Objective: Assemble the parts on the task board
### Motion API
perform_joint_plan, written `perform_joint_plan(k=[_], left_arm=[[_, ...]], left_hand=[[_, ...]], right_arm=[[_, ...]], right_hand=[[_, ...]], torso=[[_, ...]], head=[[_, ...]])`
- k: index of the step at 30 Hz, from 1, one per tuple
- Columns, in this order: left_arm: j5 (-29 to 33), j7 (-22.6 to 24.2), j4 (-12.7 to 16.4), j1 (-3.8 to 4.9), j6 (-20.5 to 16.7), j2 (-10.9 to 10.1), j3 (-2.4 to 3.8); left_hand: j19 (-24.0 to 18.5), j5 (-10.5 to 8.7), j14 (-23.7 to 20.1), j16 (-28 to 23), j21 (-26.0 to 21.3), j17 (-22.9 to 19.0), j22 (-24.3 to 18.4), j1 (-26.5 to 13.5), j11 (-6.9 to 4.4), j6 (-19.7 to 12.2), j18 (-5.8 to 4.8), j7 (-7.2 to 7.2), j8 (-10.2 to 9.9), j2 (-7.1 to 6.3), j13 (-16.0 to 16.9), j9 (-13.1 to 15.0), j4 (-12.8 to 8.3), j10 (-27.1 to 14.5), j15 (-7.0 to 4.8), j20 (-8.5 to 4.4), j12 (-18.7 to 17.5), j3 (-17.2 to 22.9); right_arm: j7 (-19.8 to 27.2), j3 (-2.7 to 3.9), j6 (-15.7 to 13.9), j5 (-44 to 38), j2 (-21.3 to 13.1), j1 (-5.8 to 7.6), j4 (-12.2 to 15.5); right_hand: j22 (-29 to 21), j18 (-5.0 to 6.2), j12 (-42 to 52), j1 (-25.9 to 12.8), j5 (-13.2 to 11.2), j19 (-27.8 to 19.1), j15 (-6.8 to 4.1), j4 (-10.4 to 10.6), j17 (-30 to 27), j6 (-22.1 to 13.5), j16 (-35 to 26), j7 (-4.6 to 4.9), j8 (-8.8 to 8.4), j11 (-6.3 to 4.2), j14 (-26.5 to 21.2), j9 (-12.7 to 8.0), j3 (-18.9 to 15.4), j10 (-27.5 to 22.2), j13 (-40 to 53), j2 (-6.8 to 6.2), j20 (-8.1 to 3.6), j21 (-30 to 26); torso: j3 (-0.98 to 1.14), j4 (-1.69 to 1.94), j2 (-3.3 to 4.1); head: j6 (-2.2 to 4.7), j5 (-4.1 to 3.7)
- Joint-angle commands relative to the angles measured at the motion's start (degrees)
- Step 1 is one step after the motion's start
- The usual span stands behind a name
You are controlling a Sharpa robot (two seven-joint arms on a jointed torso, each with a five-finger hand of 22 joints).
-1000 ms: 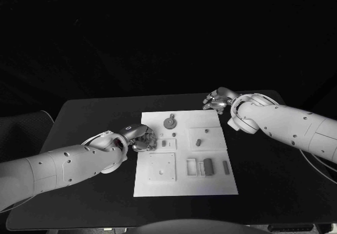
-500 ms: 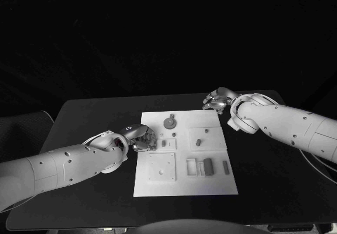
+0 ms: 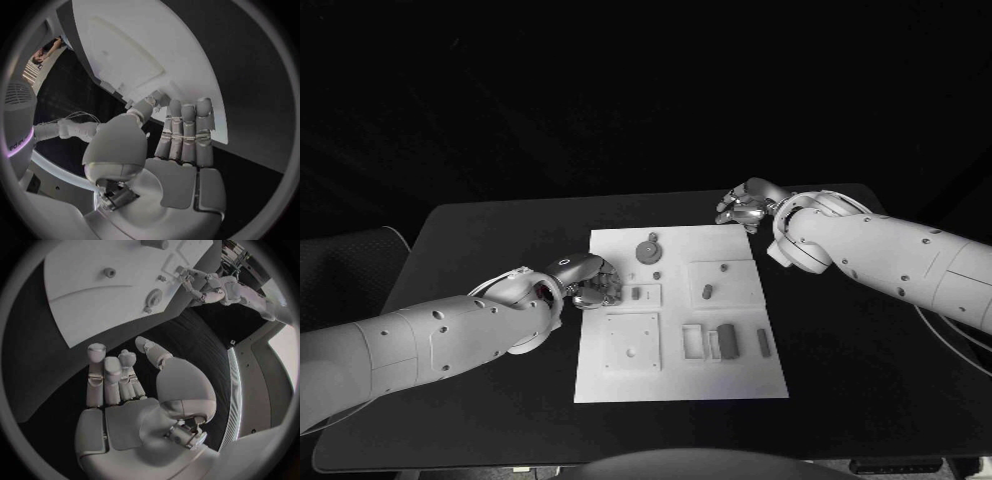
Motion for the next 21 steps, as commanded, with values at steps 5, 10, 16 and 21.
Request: perform_joint_plan(k=[5,10,16,21], left_arm=[[0.2,-0.2,0.1,-0.02,1.6,0.2,0.01],[0.2,-0.3,0.1,-0.02,2.0,0.1,0.01],[0.2,-0.3,0.1,-0.02,2.5,0.0,0.01],[0.2,-0.5,0.1,-0.02,2.9,-0.1,0.01]], left_hand=[[-0.7,0.17,-0.7,0.6,0.4,-0.4,1.1,-0.2,0.05,0.3,3.52,0.09,0.0,0.95,-0.3,0.2,1.2,-0.8,0.05,-0.02,0.4,0.8],[-0.9,0.11,-1.0,0.8,0.4,-0.7,1.1,-0.3,0.11,0.2,3.53,0.12,0.0,1.13,-0.3,0.2,1.7,-1.1,0.13,0.04,0.5,1.3],[-1.1,0.12,-1.3,1.1,0.4,-0.9,1.1,-0.3,0.17,0.2,3.53,0.16,-0.1,1.37,-0.4,0.3,2.1,-1.4,0.2,0.1,0.7,1.7],[-1.3,0.09,-1.6,1.3,0.4,-1.0,1.1,-0.1,0.18,0.1,3.55,0.16,-0.1,1.3,-0.4,0.3,2.1,-1.6,0.25,0.14,0.8,2.0]], right_arm=[[0.4,0.0,0.0,-0.1,0.0,-0.01,0.1],[0.4,0.0,0.0,-0.1,0.0,-0.01,0.1],[0.3,0.0,0.1,-0.1,-0.1,-0.01,0.1],[0.3,0.0,0.2,-0.1,-0.1,-0.01,0.1]], right_hand=[[0.8,3.42,0.3,-0.5,0.3,0.1,-0.01,-0.1,-0.1,0.2,0.3,0.72,0.37,-0.06,-0.1,-0.1,0.3,-0.3,-0.1,0.12,-0.43,-0.3],[0.8,3.42,0.3,-0.5,0.3,0.1,-0.02,-0.1,-0.1,0.2,0.3,0.72,0.37,-0.06,-0.1,-0.1,0.3,-0.3,-0.1,0.12,-0.43,-0.3],[0.8,3.42,0.3,-0.5,0.3,0.1,-0.02,-0.1,-0.1,0.2,0.3,0.72,0.38,-0.06,-0.1,-0.1,0.3,-0.3,-0.1,0.12,-0.43,-0.3],[0.8,3.42,0.3,-0.5,0.3,0.1,-0.02,-0.1,-0.1,0.2,0.3,0.72,0.38,-0.06,-0.1,-0.1,0.3,-0.3,-0.1,0.11,-0.43,-0.3]], torso=[[0.03,-0.02,0.0],[0.02,0.0,0.0],[0.0,-0.01,0.0],[-0.01,0.0,0.0]], head=[[-0.03,-0.03],[-0.1,-0.05],[-0.07,-0.07],[-0.12,-0.05]])
